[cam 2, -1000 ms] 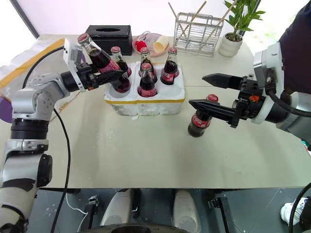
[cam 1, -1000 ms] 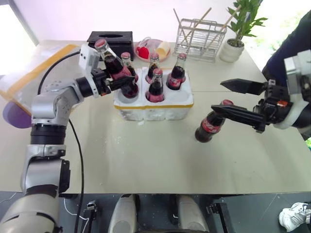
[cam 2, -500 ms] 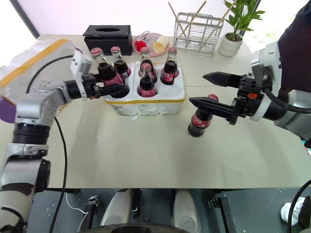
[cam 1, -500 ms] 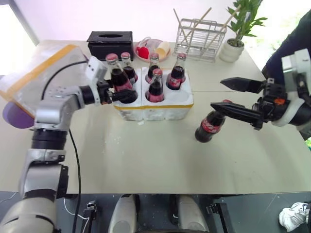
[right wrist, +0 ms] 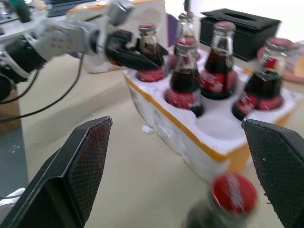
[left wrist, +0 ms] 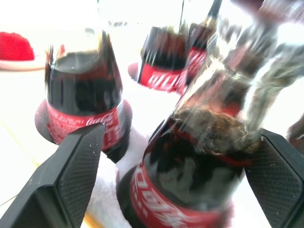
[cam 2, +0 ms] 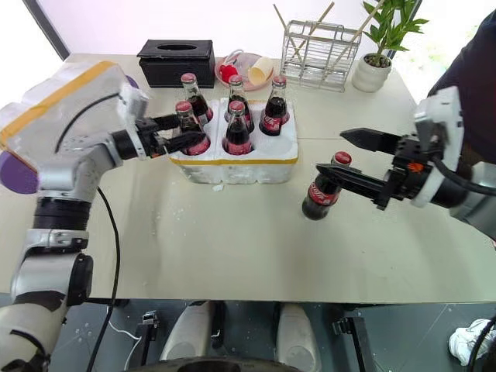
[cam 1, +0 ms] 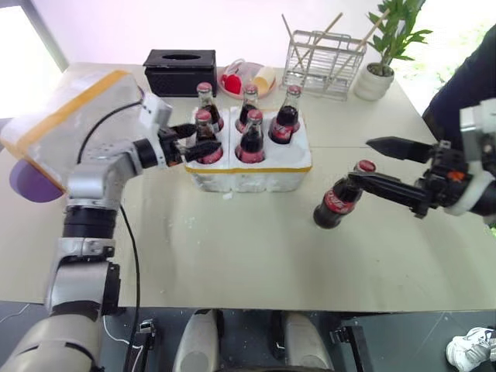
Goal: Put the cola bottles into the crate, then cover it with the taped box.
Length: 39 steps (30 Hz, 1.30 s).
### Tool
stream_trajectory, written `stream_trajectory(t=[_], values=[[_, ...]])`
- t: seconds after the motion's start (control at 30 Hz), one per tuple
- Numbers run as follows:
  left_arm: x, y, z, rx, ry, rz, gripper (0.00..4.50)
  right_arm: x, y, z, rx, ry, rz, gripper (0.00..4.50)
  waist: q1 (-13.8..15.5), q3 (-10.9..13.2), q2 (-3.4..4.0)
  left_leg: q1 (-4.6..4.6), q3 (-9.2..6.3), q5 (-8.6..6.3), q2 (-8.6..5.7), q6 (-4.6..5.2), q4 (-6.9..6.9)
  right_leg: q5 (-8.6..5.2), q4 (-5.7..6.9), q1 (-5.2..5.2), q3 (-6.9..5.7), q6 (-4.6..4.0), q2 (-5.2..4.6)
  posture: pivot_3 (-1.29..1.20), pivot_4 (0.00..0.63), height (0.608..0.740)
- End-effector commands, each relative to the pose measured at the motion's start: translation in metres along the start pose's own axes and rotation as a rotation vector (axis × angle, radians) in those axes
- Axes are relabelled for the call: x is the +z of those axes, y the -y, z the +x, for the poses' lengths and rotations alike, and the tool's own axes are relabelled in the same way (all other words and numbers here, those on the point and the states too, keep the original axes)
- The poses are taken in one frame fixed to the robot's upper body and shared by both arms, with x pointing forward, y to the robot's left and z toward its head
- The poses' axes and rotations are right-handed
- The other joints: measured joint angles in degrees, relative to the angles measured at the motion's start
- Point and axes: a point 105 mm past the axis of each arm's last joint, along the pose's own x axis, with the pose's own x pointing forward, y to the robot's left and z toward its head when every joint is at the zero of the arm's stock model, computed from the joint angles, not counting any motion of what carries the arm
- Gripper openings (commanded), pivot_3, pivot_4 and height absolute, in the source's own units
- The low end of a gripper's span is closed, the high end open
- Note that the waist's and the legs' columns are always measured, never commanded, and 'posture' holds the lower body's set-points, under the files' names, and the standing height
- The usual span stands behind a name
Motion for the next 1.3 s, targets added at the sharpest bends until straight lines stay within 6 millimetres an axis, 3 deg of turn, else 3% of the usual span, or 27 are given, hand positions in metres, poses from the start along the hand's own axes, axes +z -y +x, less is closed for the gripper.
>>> stream_trajectory(t=[0.03, 0.13, 0.2, 0.27, 0.37, 0.5, 0.6, 0.83, 1.13, 1.23, 1.3], values=[[0.056, 0.027, -0.023, -0.137, 0.164, -0.012, 4.45, 0.003, -0.005, -0.020, -0.049, 0.005, -0.002, 4.50, 0.0, 0.0, 0.00, 0.00, 0.00, 0.00, 0.00, 0.00, -0.01, 0.00, 0.00, -0.01, 0.00, 0.01, 0.00, 0.00, 0.150, 0.740], [0.077, 0.046, -0.037, -0.239, 0.198, -0.042, 4.45, -0.014, -0.007, -0.029, -0.100, -0.038, 0.035, 4.50, 0.0, 0.0, 0.01, 0.03, -0.02, 0.00, 0.00, 0.00, 0.01, 0.00, 0.02, 0.01, 0.00, 0.00, 0.00, 0.00, 0.150, 0.740], [0.075, 0.073, -0.048, -0.396, 0.141, -0.053, 4.45, -0.031, -0.009, -0.031, -0.140, -0.058, 0.068, 4.50, 0.0, 0.0, -0.01, 0.10, -0.03, 0.00, 0.00, 0.00, 0.02, -0.03, 0.01, 0.10, 0.00, -0.04, 0.02, 0.00, 0.150, 0.740], [0.059, 0.095, -0.053, -0.500, 0.033, -0.029, 4.45, -0.043, -0.007, -0.029, -0.185, -0.040, 0.108, 4.50, -0.4, 0.0, 0.04, 0.15, -0.01, 0.00, 0.00, -0.01, 0.03, -0.13, -0.03, 0.15, 0.02, -0.20, 0.01, 0.00, 0.150, 0.740], [0.025, 0.110, -0.045, -0.530, -0.117, 0.024, 4.45, -0.058, -0.007, -0.023, -0.219, -0.032, 0.131, 4.50, -0.8, -0.1, 0.10, 0.31, 0.05, 0.00, -0.01, -0.02, 0.03, -0.14, -0.04, 0.27, 0.10, -0.22, -0.01, 0.00, 0.150, 0.740], [-0.013, 0.115, -0.027, -0.522, -0.212, 0.075, 4.45, -0.083, -0.006, -0.013, -0.244, -0.045, 0.160, 4.50, -0.8, -0.1, 0.11, 0.47, 0.02, -0.01, 0.00, -0.03, 0.02, -0.15, -0.04, 0.40, 0.10, -0.26, 0.00, 0.00, 0.150, 0.740], [-0.022, 0.118, -0.016, -0.529, -0.205, 0.096, 4.45, -0.096, -0.007, -0.006, -0.224, -0.073, 0.159, 4.50, -0.8, -0.1, 0.11, 0.42, 0.04, -0.01, -0.01, -0.03, 0.02, -0.15, -0.07, 0.37, 0.13, -0.26, 0.00, 0.00, 0.150, 0.740], [-0.021, 0.117, -0.001, -0.527, -0.169, 0.119, 4.45, -0.106, 0.009, 0.014, -0.218, -0.056, 0.160, 4.50, -1.0, -0.1, 0.12, 0.42, 0.05, -0.01, -0.01, -0.02, -0.02, -0.16, -0.07, 0.31, 0.14, -0.26, 0.03, 0.00, 0.150, 0.740], [-0.017, 0.114, -0.001, -0.502, -0.164, 0.137, 4.45, -0.107, 0.020, 0.053, -0.170, -0.014, 0.165, 4.50, -0.9, -0.1, 0.14, 0.40, 0.05, 0.00, 0.00, -0.02, -0.05, -0.16, -0.06, 0.28, 0.14, -0.25, 0.05, 0.00, 0.150, 0.740], [-0.017, 0.111, -0.002, -0.482, -0.168, 0.148, 4.50, -0.101, 0.020, 0.056, -0.154, 0.002, 0.154, 3.71, -0.8, -0.1, 0.14, 0.39, 0.04, 0.00, -0.01, -0.01, -0.05, -0.16, -0.05, 0.28, 0.14, -0.25, 0.05, 0.00, 0.150, 0.740], [-0.016, 0.110, -0.003, -0.471, -0.168, 0.148, 4.50, -0.090, 0.017, 0.054, -0.138, 0.016, 0.121, 2.83, -0.9, -0.1, 0.14, 0.39, 0.04, 0.00, 0.00, -0.01, -0.05, -0.16, -0.06, 0.28, 0.14, -0.25, 0.05, 0.00, 0.150, 0.740]])
